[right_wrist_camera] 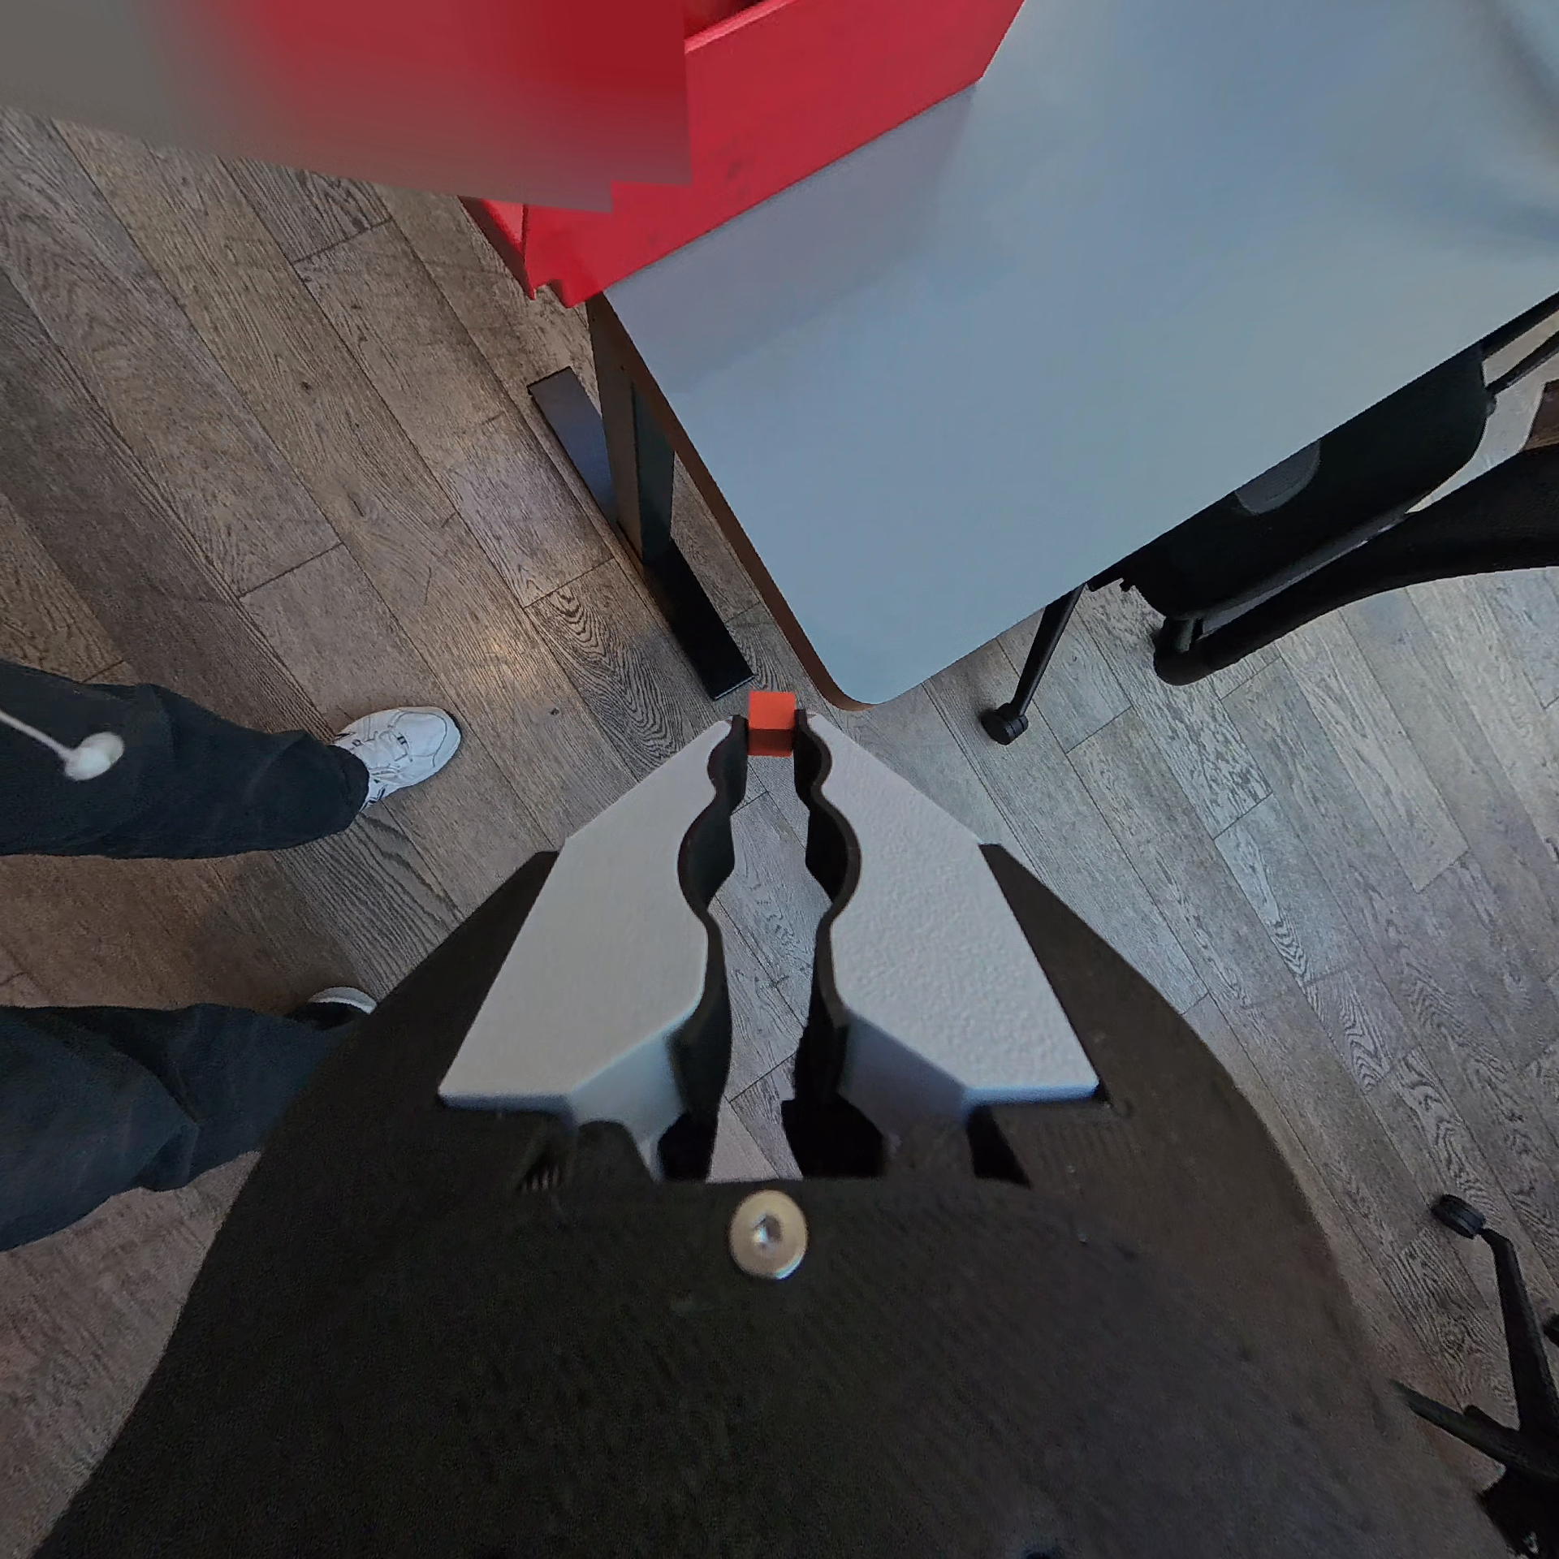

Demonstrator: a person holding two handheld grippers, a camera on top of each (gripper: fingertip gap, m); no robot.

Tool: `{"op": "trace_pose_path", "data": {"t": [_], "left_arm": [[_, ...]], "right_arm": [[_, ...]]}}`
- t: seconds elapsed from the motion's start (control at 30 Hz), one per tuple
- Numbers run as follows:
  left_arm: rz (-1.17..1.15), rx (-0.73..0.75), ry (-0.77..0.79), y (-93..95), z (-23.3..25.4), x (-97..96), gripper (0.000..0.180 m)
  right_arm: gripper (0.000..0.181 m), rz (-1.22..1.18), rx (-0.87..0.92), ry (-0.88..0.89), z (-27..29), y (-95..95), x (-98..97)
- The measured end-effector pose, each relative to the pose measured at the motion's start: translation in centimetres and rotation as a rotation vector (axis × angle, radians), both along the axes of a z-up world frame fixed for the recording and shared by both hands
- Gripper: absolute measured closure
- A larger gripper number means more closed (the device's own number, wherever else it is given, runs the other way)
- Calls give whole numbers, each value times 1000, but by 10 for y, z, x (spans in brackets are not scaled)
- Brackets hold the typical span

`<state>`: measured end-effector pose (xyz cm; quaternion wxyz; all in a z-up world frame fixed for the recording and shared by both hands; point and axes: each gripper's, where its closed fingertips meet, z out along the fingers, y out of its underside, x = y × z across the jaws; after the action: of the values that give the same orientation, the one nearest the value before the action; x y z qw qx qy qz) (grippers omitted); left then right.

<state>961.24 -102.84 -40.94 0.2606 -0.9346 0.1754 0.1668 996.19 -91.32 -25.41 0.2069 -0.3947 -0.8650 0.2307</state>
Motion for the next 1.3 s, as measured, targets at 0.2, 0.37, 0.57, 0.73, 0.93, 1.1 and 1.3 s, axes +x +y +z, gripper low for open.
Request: {"op": "trace_pose_path", "data": {"t": [0.2,0.37,0.57,0.73,0.93,1.1,1.3], "left_arm": [[77,-62,-194,-13,-6,16,171],[112,-112,-299,-40,-5,38,158],[97,-121,-353,-44,1,45,154],[-24,-156,-270,-41,-3,44,171],[118,-168,-260,-50,5,34,171],[367,82,-247,-60,99,44,171],[324,319,-361,14,227,209,171]], "right_arm": [[172,31,0,-28,-1,-1,0],[172,39,-10,-33,-3,1,-1],[172,22,-29,-46,-15,3,-4],[172,-16,-68,-25,-18,5,0],[172,-203,-256,62,-8,38,22],[173,-364,-356,189,15,86,79],[172,-611,-361,410,52,166,222]]}}
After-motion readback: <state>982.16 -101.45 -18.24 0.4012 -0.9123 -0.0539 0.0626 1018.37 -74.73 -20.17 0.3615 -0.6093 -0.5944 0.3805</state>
